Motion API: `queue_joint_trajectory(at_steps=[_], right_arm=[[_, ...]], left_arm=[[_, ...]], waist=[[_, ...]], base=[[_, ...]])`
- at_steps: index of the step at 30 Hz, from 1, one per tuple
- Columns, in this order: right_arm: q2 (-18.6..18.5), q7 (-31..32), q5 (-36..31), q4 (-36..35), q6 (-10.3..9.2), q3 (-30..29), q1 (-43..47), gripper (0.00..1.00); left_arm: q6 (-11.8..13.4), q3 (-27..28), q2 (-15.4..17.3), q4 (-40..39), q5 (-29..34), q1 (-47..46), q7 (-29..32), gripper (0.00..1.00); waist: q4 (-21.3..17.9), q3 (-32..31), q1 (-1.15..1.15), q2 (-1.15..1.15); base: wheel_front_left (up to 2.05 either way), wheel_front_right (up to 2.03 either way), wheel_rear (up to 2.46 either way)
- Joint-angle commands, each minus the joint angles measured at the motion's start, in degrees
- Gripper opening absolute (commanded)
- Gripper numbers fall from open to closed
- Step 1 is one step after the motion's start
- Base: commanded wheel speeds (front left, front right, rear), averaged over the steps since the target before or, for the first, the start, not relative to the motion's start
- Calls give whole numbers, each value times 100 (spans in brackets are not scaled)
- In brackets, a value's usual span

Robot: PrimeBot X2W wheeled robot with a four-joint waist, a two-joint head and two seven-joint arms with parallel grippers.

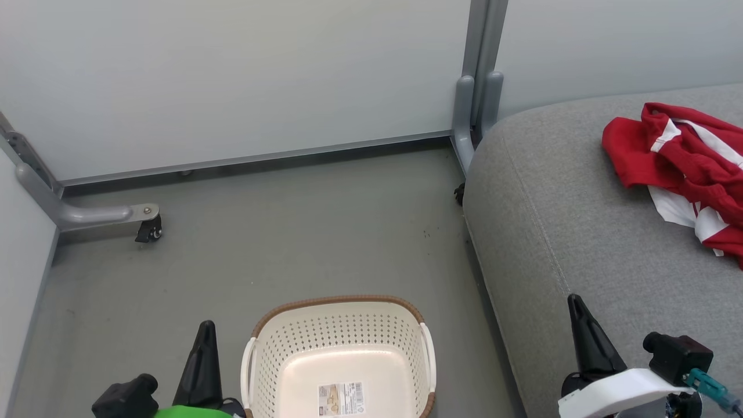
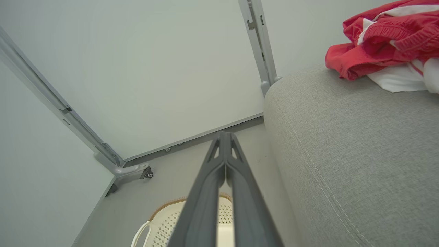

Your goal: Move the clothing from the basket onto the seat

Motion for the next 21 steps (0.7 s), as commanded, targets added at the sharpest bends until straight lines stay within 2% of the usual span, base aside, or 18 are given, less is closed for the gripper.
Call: queue_joint_trajectory(at_steps=[1, 21], right_arm=[[-33, 40, 264, -53, -1, -35, -186, 0], [-81, 425, 2126, 148, -1, -204, -476, 0]], left_arm=[[-27, 47, 67, -33, -245, -217, 32, 0], [-166, 260, 134, 181, -2010, -540, 412, 0]], waist=[[0, 3, 0, 0], [-7, 49, 0, 0]], base=[[0, 0, 0], [0, 0, 0]])
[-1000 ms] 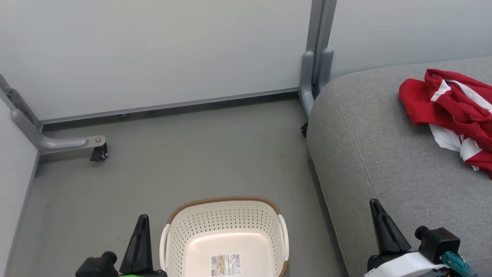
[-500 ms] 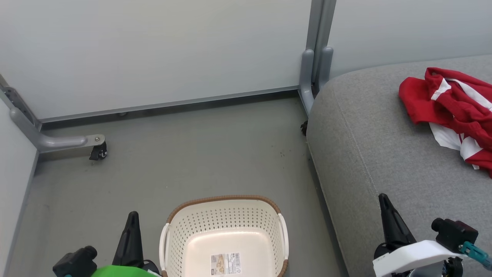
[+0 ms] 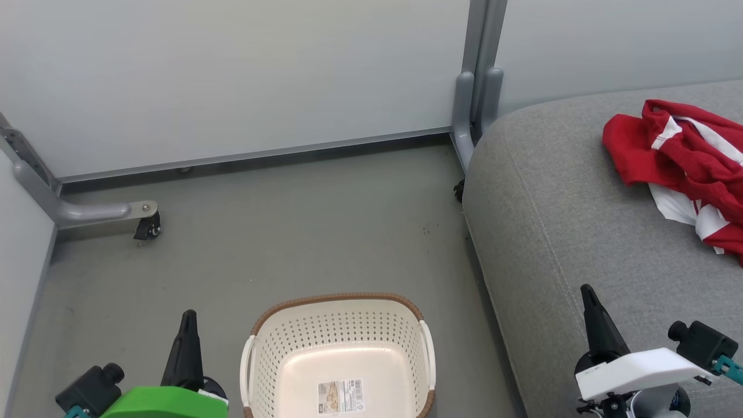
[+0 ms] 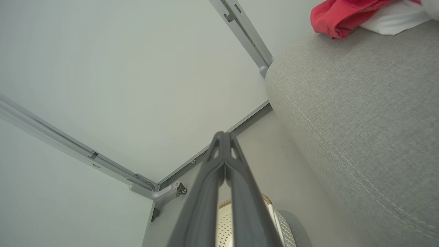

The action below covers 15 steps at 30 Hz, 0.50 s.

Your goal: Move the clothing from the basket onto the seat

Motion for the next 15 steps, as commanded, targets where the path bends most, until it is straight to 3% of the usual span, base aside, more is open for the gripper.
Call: queue_joint_trajectory(at_steps=[1, 15], right_arm=[[-41, 45, 215, -37, 0, -36, -184, 0], [-48, 286, 1260, 83, 0, -156, -339, 0]], left_arm=[[-57, 37, 38, -46, -213, -199, 29, 0], [-131, 188, 61, 69, -1202, -371, 267, 0]], waist=[[0, 3, 0, 0], [-5, 35, 0, 0]], base=[[0, 0, 0], [0, 0, 0]])
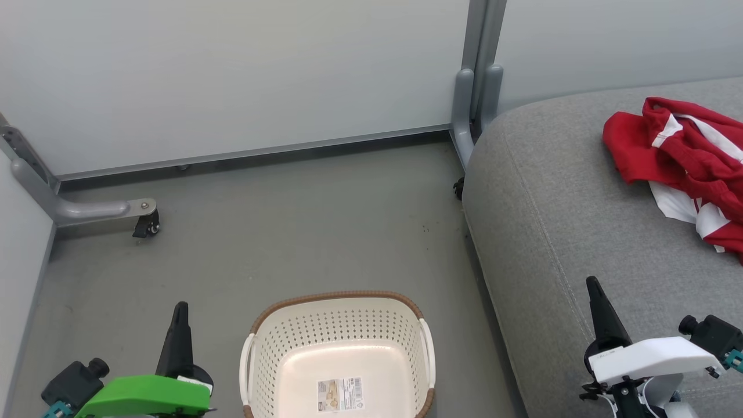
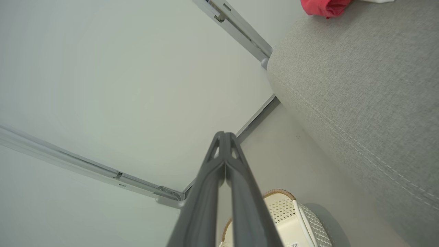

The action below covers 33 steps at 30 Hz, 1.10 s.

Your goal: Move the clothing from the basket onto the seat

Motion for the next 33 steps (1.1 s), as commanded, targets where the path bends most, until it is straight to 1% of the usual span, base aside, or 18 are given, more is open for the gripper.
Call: queue_joint_trajectory(at_steps=[1, 14, 33], right_arm=[[-33, 51, 180, -24, 2, -32, -144, 0], [-30, 255, 1026, 74, 2, -146, -280, 0], [-11, 531, 2065, 203, 2, -302, -433, 0]], left_arm=[[-41, 39, 47, -23, -182, -179, 38, 0], [-103, 181, 55, 70, -971, -327, 246, 0], [-176, 367, 51, 205, -1961, -513, 514, 0]], waist=[[0, 3, 0, 0], [-5, 33, 0, 0], [-12, 76, 0, 0]], base=[[0, 0, 0], [0, 0, 0], [0, 0, 0]])
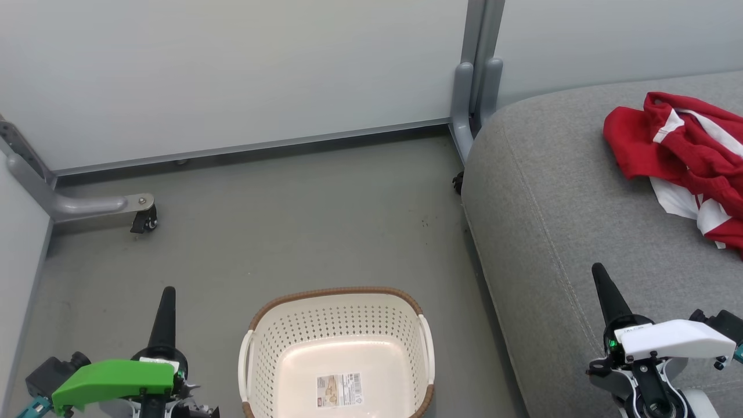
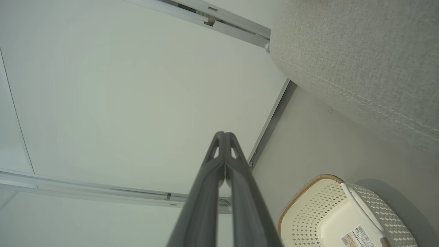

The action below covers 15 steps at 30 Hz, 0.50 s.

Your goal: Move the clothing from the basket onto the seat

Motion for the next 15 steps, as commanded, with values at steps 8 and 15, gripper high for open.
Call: queue_joint_trajectory(at_steps=[8, 15], right_arm=[[-8, 138, 486, 39, 3, -92, -166, 0], [1, 230, 822, 82, 3, -145, -212, 0]], left_arm=[[-59, 107, 37, 41, -471, -222, 118, 0], [-87, 182, 30, 79, -789, -294, 216, 0]], waist=[[-3, 19, 0, 0], [-6, 36, 0, 0]], base=[[0, 0, 0], [0, 0, 0]])
